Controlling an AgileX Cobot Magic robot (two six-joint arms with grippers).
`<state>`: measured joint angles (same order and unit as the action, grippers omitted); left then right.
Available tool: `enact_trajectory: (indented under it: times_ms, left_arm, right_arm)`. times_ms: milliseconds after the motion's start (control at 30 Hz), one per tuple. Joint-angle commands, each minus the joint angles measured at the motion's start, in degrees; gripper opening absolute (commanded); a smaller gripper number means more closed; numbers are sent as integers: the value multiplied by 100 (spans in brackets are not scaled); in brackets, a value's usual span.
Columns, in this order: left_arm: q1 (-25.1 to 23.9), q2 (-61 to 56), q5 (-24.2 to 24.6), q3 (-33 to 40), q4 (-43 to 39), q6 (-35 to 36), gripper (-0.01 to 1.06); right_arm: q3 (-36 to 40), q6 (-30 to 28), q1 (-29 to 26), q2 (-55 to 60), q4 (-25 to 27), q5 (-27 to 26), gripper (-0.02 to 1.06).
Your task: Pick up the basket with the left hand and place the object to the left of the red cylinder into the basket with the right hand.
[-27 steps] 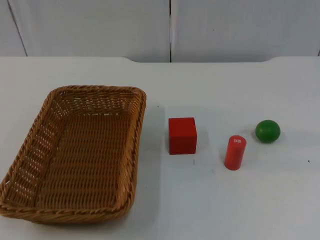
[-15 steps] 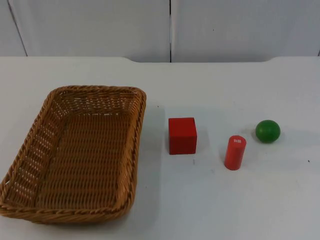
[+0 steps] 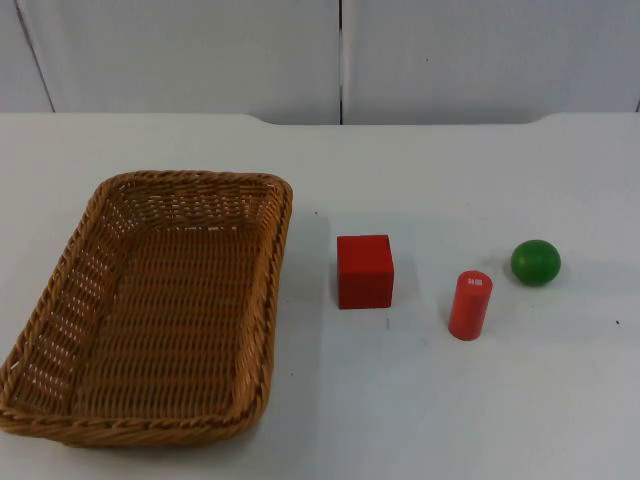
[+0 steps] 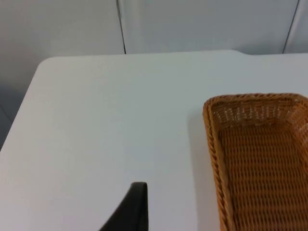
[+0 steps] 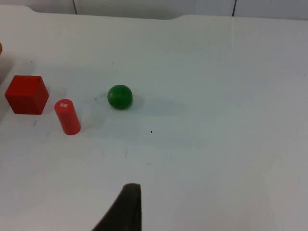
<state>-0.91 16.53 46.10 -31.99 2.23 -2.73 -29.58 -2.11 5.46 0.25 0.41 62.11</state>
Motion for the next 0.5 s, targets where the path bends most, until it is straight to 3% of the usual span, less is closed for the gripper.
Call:
enact_trajectory:
  times_ms: [0, 467]
  left_arm:
    - [21, 69, -207, -33, 142, 20, 105]
    - [21, 417, -450, -48, 142, 9, 105]
  right_arm:
    - [1, -12, -22, -25, -1, -36, 105]
    - [1, -12, -22, -25, -1, -36, 105]
